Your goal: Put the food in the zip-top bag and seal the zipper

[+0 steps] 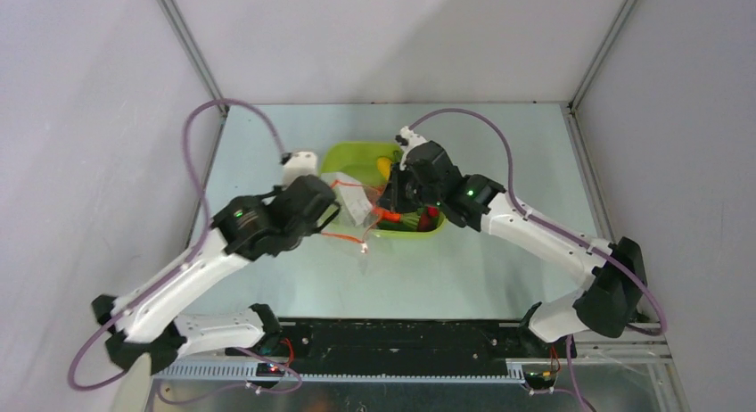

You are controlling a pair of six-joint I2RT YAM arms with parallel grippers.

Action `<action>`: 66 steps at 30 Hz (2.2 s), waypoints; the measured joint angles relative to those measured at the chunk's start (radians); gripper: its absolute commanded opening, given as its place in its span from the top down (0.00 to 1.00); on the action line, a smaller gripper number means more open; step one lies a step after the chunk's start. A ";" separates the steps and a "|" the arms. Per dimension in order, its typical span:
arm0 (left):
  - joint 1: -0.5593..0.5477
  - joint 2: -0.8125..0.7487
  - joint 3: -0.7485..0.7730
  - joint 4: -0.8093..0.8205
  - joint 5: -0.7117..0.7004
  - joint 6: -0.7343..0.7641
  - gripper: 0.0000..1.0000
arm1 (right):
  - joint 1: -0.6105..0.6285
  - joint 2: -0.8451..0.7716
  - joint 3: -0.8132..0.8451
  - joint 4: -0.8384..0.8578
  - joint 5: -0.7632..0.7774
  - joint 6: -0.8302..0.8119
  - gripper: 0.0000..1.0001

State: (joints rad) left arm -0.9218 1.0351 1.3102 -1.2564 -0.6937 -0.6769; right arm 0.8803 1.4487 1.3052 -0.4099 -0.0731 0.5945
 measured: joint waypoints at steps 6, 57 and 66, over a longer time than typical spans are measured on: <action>0.000 0.206 0.040 0.219 0.158 0.115 0.76 | -0.085 -0.080 -0.111 -0.044 0.064 0.008 1.00; 0.001 -0.063 -0.125 0.205 0.163 0.033 1.00 | 0.143 0.217 0.029 0.290 -0.001 0.031 0.16; 0.001 -0.106 -0.132 0.237 0.148 0.029 1.00 | 0.154 0.249 0.028 0.234 0.160 0.077 0.57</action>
State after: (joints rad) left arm -0.9211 0.9295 1.1778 -1.0195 -0.5461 -0.6479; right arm 1.0344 1.6974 1.3334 -0.1757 0.0872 0.6712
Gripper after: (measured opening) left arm 0.005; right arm 0.551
